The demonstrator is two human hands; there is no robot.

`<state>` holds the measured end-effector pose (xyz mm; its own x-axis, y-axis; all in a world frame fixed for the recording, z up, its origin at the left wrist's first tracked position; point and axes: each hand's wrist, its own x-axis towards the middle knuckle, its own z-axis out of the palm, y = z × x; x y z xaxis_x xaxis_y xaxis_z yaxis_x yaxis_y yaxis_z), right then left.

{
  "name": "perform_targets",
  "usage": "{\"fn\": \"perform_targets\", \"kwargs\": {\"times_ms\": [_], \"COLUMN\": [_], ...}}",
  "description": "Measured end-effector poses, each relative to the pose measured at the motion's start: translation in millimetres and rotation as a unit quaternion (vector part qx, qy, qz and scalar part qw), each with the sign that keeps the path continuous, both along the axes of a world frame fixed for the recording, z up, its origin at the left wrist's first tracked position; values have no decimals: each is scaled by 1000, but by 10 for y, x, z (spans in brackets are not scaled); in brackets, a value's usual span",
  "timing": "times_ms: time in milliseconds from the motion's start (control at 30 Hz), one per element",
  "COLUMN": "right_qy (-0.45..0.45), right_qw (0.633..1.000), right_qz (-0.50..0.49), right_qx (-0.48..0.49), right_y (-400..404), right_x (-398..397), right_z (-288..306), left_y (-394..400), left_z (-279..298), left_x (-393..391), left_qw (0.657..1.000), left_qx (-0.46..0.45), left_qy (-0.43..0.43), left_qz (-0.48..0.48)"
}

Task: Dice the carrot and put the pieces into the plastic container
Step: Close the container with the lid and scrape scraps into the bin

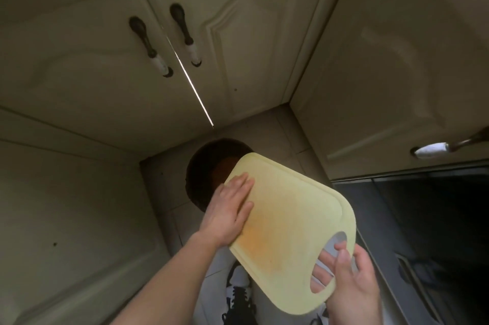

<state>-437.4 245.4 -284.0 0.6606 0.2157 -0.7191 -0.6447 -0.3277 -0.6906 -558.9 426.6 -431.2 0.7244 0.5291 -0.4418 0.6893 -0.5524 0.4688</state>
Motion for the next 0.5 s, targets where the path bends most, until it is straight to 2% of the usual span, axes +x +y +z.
{"fn": "perform_targets", "kwargs": {"times_ms": [67,133,200,300,367,433,500], "right_qy": [0,14,30,32,57,55,-33], "right_qw": [1000,997,992,989,985,982,974], "right_qz": [-22,-58,-94,-93,-115,-136,-191], "right_qx": [16,43,73,108,113,123,119], "right_y": [-92,-198,-300,-531,-656,-743,-961], "right_x": [22,42,61,96,167,302,483], "right_z": [155,306,435,671,926,1357,1856], "left_y": [53,162,279,354,334,219,65], "left_z": [-17,40,175,666,1165,1745,2399], "left_x": [-85,-188,-202,-39,106,202,242], "left_qw": [994,971,940,891,873,892,911], "left_qx": [28,25,-50,-157,-215,-228,-220], "left_qy": [59,97,81,-13,-57,-80,-143], "left_qz": [88,215,329,426,434,383,317]}}
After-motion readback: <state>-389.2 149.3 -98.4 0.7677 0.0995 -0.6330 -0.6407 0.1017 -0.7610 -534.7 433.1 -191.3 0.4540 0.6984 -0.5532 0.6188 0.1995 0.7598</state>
